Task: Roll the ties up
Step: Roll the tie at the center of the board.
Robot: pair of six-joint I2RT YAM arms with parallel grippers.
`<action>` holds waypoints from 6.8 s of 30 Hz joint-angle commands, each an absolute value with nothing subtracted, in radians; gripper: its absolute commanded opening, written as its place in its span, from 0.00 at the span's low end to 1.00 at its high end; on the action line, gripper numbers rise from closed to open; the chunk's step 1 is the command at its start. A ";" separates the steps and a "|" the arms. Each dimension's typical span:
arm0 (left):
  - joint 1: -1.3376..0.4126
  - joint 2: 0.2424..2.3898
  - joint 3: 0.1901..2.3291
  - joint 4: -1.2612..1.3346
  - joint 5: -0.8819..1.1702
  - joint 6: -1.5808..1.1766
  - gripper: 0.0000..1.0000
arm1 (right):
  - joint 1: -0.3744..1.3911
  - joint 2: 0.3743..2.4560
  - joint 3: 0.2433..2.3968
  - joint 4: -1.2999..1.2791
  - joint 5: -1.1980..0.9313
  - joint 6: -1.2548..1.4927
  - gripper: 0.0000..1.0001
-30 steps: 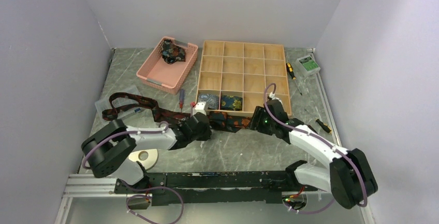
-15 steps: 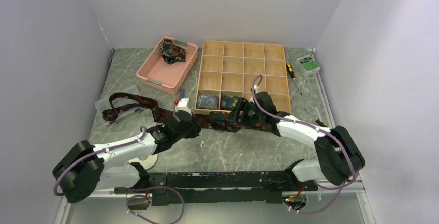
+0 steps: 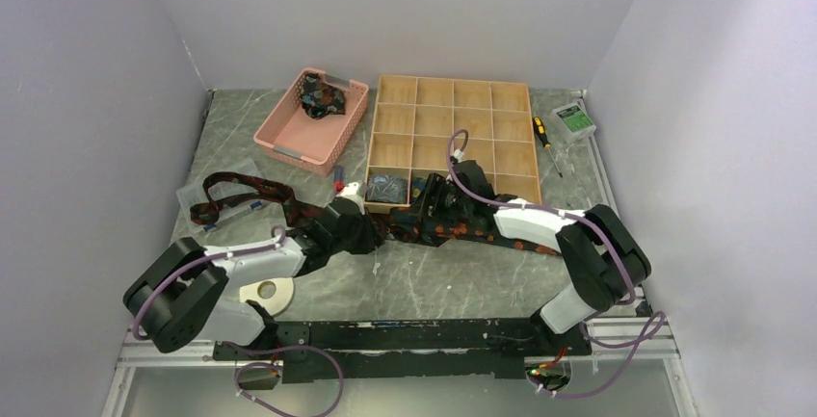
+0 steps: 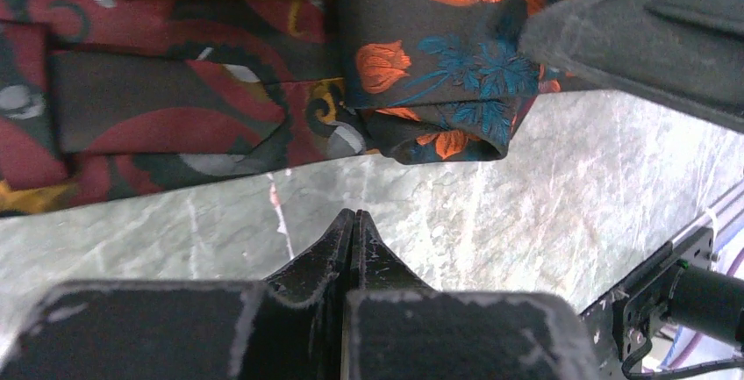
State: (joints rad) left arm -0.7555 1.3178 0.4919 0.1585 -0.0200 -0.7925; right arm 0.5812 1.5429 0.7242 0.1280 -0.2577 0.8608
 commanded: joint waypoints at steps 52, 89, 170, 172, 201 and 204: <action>-0.744 1.073 0.488 -0.044 -0.256 -0.788 0.10 | 0.627 1.642 0.868 0.090 -0.318 0.845 0.32; -0.729 0.916 0.554 -0.138 -0.292 -0.691 0.50 | 0.805 1.727 1.103 0.025 -0.401 0.692 0.48; -0.488 1.019 0.600 -0.534 -0.144 -0.791 0.03 | 0.354 1.055 0.384 -0.358 -0.002 0.868 0.57; -0.540 0.961 0.580 -0.589 -0.159 -0.844 0.03 | 0.328 1.021 0.375 -0.395 -0.006 0.863 0.58; -0.348 1.332 0.892 -0.576 -0.190 -0.351 0.57 | 0.556 1.130 0.620 -0.203 -0.099 0.618 0.58; -0.312 1.365 0.919 -0.606 -0.142 -0.305 0.56 | 0.555 1.117 0.627 -0.211 -0.106 0.611 0.58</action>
State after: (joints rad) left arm -0.3504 1.3403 0.8696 -0.6243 -0.2249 -0.4244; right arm 0.5518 1.1435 0.6212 -0.2497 -0.0872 0.6361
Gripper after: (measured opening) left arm 0.567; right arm 0.582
